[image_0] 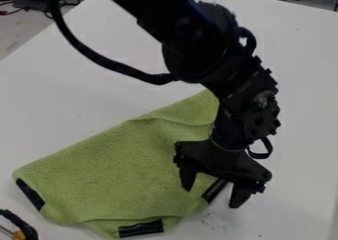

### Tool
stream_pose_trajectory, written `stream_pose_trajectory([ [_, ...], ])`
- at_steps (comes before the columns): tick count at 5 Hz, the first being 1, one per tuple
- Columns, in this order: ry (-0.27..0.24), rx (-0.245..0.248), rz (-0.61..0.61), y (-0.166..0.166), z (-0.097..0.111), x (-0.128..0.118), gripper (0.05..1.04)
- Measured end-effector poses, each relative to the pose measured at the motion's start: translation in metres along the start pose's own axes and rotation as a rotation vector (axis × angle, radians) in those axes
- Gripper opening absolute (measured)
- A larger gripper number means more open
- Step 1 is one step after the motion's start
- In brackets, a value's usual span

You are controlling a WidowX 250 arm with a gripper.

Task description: Unfold the cloth from the right to top left

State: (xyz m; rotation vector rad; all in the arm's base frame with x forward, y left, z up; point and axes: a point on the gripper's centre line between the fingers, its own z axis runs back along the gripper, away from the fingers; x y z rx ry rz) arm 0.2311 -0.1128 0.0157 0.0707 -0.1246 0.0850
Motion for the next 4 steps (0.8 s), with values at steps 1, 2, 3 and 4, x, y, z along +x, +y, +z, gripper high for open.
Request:
stream_pose_trajectory([
  [1, 0.008, 0.007, 0.018, 0.0010, -0.0026, -0.0058, 0.878],
  [2, -0.009, 0.002, 0.025, 0.0005, -0.0053, -0.0076, 0.564],
  [3, -0.011, -0.001, 0.017, 0.0001, -0.0053, -0.0074, 0.287],
  [4, -0.004, -0.003, 0.012, -0.0006, -0.0062, -0.0081, 0.112],
])
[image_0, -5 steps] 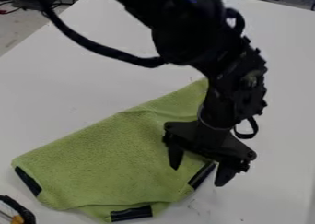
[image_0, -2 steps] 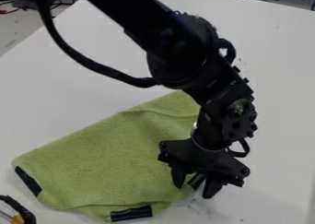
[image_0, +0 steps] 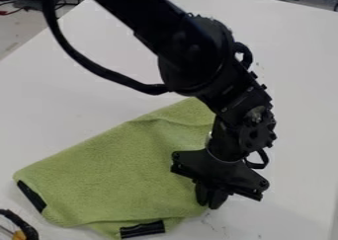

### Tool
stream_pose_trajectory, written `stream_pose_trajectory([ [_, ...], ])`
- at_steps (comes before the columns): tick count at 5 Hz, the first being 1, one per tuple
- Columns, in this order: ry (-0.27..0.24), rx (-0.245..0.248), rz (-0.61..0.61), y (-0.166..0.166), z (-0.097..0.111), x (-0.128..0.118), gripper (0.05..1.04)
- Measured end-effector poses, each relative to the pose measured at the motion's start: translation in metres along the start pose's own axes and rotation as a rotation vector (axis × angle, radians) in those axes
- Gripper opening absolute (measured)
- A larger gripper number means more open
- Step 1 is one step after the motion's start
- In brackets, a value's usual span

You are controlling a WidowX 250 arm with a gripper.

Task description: Unfold the cloth from the right to top left

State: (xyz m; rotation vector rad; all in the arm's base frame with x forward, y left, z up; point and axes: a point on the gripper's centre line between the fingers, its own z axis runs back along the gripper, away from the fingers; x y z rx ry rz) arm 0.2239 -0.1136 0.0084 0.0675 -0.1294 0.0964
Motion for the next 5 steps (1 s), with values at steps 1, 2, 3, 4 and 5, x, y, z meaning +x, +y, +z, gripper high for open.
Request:
stream_pose_trajectory([
  [1, 0.040, 0.038, 0.000, 0.003, 0.006, 0.000, 0.056],
  [2, 0.005, 0.080, 0.017, 0.009, 0.036, 0.014, 0.054],
  [3, -0.002, 0.121, 0.032, 0.019, 0.065, 0.029, 0.054],
  [4, -0.022, 0.141, 0.036, 0.051, 0.073, 0.048, 0.054],
  [5, -0.042, 0.125, -0.001, 0.098, 0.068, 0.072, 0.054],
])
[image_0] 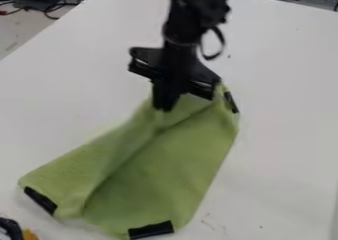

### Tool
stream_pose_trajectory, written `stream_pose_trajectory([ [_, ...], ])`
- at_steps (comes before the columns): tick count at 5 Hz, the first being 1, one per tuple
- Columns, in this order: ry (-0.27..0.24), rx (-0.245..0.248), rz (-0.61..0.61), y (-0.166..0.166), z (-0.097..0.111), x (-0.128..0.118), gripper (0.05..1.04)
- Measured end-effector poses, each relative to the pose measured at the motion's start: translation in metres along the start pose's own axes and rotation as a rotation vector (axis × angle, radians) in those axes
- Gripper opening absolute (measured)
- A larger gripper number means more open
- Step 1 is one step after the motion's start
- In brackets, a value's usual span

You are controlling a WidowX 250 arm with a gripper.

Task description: Unfold the cloth from the right to top left

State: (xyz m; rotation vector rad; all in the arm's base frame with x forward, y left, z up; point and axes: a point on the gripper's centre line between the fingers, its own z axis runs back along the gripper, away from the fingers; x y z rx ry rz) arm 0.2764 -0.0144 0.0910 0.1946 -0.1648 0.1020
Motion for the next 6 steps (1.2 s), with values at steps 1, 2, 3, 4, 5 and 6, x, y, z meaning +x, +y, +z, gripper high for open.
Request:
stream_pose_trajectory([
  [1, -0.038, 0.015, -0.048, 0.041, 0.000, 0.025, 0.054],
  [2, -0.060, 0.028, -0.062, 0.088, -0.011, 0.043, 0.054],
  [3, -0.071, 0.016, -0.079, 0.119, -0.028, 0.054, 0.054],
  [4, -0.065, -0.022, -0.095, 0.134, -0.050, 0.063, 0.054],
  [5, -0.031, -0.069, -0.139, 0.137, -0.074, 0.071, 0.054],
  [6, 0.005, -0.106, -0.183, 0.132, -0.094, 0.075, 0.054],
])
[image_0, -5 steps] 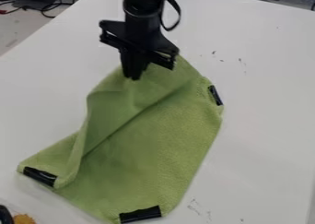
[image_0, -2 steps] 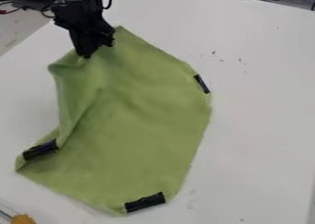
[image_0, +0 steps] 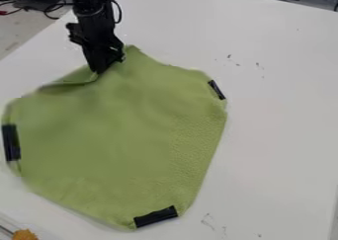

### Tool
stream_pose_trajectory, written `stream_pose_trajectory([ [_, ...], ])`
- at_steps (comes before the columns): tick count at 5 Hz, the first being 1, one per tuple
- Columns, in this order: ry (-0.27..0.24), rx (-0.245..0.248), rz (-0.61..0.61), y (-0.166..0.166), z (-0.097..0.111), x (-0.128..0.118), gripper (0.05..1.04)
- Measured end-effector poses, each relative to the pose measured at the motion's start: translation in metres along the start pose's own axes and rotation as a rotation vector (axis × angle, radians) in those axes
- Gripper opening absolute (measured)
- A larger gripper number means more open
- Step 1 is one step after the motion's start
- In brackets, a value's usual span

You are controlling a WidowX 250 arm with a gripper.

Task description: Unfold the cloth from the right to top left

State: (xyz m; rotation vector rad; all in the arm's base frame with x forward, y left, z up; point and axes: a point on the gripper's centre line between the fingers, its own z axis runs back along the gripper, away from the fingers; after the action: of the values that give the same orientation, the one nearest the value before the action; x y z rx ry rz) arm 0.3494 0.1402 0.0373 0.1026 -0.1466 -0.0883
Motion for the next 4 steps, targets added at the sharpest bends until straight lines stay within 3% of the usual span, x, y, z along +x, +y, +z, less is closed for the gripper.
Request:
stream_pose_trajectory([
  [1, 0.034, 0.021, -0.061, 0.007, -0.008, 0.005, 0.054],
  [2, 0.046, 0.074, -0.105, 0.017, 0.002, 0.015, 0.076],
  [3, 0.034, 0.119, -0.138, 0.028, 0.013, 0.024, 0.225],
  [4, -0.005, 0.156, -0.159, 0.035, 0.018, 0.033, 0.483],
])
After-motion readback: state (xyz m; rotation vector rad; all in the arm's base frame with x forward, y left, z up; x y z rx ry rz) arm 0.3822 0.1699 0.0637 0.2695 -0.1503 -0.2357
